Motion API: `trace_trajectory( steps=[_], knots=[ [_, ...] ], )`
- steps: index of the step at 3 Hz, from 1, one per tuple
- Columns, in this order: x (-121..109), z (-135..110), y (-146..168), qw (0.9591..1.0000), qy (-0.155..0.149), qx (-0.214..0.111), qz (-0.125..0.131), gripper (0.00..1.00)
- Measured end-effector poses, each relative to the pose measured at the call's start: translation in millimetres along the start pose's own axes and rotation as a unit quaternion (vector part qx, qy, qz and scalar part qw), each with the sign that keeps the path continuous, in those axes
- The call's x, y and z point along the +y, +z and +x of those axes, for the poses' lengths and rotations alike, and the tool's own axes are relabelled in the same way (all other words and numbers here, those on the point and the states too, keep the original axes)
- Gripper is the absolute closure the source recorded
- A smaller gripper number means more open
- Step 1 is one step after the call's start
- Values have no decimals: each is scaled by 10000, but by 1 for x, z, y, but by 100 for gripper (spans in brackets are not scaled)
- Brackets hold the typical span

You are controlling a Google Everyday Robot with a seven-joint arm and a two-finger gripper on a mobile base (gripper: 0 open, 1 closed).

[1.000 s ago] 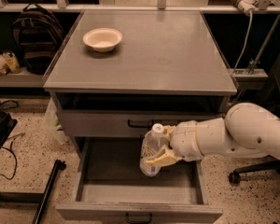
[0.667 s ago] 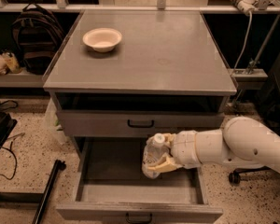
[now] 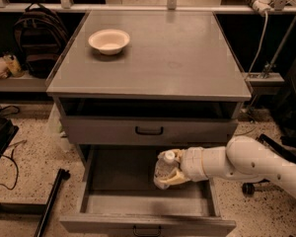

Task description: Place blue plastic bottle into middle drawer

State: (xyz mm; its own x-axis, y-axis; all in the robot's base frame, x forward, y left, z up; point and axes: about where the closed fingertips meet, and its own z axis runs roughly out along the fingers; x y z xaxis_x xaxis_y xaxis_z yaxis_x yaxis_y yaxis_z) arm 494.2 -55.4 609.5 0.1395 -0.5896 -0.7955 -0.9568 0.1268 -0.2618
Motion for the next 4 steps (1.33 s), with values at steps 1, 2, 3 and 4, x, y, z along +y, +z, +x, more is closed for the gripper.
trace_trajectory(
  steps=[1,2,3,4],
  knots=[
    [3,5,4,10000,57,-26,-35,100],
    [5,10,8,9999,-61,44,-74,100],
    [4,31,22,9995,-259,143,-112,100],
    [1,59,45,9990,-340,176,-209,100]
  ],
)
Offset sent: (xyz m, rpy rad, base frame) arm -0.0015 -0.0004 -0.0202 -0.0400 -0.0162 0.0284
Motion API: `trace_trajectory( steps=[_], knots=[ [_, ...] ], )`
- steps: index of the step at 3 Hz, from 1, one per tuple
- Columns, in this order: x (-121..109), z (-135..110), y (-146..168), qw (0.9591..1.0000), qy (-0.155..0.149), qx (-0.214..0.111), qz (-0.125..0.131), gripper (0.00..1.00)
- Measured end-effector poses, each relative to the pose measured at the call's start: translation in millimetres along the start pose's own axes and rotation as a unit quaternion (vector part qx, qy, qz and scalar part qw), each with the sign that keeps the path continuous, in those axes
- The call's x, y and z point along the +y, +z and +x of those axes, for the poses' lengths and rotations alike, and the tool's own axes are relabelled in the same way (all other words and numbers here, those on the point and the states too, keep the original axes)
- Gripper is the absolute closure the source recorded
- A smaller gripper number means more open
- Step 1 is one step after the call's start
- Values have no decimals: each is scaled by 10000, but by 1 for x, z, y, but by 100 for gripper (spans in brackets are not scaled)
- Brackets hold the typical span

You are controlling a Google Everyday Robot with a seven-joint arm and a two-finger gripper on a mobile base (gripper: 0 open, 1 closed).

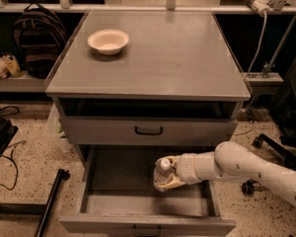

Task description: Place blue plastic bottle into middle drawer

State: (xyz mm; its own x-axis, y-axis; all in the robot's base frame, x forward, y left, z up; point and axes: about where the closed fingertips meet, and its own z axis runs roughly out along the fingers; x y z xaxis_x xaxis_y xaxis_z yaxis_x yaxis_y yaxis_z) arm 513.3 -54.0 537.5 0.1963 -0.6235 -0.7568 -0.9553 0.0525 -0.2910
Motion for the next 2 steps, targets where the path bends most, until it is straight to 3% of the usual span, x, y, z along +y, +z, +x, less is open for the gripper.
trace_trajectory(
  steps=[2],
  knots=[
    [-1,44,36,9998,177,-33,-42,100]
  ],
)
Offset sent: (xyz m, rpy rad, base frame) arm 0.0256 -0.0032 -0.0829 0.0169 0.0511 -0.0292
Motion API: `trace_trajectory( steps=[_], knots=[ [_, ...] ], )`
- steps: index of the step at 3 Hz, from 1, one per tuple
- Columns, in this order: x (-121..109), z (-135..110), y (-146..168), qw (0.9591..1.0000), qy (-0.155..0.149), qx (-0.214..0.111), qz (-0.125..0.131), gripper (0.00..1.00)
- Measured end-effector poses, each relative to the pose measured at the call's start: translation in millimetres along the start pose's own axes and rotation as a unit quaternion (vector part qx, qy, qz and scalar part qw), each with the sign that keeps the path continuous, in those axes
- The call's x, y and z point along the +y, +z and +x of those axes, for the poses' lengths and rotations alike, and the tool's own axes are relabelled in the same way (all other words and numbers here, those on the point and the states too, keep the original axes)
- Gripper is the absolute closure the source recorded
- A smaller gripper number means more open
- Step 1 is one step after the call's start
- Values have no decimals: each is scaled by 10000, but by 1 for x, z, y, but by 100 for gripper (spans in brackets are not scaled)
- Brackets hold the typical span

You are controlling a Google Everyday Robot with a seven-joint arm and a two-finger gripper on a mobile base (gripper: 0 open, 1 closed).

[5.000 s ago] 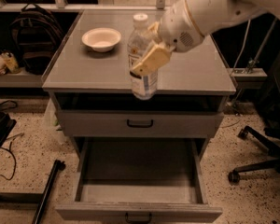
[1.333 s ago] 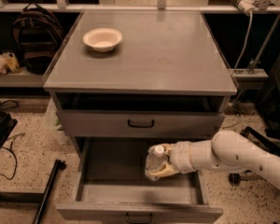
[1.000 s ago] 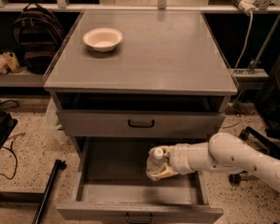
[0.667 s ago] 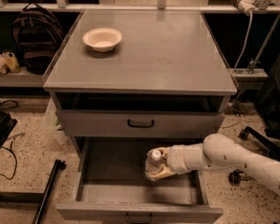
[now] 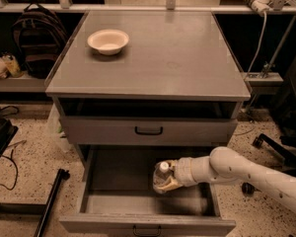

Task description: Place blue plastic bottle into middle drawer

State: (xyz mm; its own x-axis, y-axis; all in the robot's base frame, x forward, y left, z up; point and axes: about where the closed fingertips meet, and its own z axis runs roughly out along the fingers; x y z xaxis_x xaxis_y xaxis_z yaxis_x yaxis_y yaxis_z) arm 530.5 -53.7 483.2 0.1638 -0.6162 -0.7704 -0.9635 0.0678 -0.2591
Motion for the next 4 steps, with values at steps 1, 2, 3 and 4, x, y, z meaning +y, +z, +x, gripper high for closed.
trace_trajectory(
  steps=[1,2,3,4],
  knots=[
    [2,16,9,9999,93,42,-9,100],
    [6,28,14,9998,151,112,-7,100],
    [7,36,17,9997,185,130,8,100],
    [7,37,17,9997,187,130,8,81]
  ],
)
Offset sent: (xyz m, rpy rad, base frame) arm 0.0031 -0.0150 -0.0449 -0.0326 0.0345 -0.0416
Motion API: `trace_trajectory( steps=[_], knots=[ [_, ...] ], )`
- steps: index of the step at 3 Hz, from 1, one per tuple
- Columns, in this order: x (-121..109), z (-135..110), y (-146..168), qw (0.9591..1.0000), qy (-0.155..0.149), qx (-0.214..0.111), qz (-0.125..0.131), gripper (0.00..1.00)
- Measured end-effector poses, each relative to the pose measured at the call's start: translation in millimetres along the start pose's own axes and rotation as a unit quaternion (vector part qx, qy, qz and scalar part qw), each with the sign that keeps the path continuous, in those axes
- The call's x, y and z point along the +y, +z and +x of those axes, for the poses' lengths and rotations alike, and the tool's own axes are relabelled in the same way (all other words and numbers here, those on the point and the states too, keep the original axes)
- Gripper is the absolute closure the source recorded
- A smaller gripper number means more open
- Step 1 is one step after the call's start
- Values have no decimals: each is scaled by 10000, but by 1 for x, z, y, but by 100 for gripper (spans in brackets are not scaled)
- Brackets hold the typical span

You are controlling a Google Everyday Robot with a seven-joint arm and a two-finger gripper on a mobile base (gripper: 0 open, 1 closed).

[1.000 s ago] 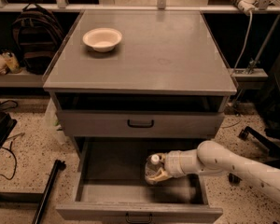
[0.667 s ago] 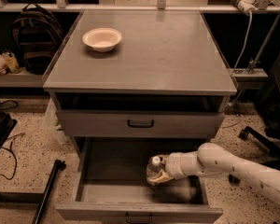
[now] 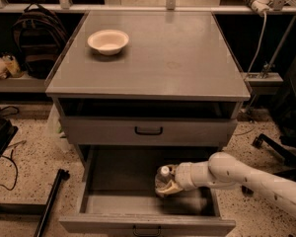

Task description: Place blue plastic bottle into middle drawer

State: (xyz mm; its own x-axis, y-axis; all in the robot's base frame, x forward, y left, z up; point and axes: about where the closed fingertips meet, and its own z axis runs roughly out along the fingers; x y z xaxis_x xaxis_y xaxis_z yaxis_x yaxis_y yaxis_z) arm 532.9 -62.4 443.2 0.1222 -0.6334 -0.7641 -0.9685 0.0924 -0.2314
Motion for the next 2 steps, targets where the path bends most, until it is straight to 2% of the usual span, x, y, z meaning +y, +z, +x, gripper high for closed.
trace_trajectory(
  steps=[2],
  knots=[
    [0,0,0,10000,0,0,-1,34]
  ],
)
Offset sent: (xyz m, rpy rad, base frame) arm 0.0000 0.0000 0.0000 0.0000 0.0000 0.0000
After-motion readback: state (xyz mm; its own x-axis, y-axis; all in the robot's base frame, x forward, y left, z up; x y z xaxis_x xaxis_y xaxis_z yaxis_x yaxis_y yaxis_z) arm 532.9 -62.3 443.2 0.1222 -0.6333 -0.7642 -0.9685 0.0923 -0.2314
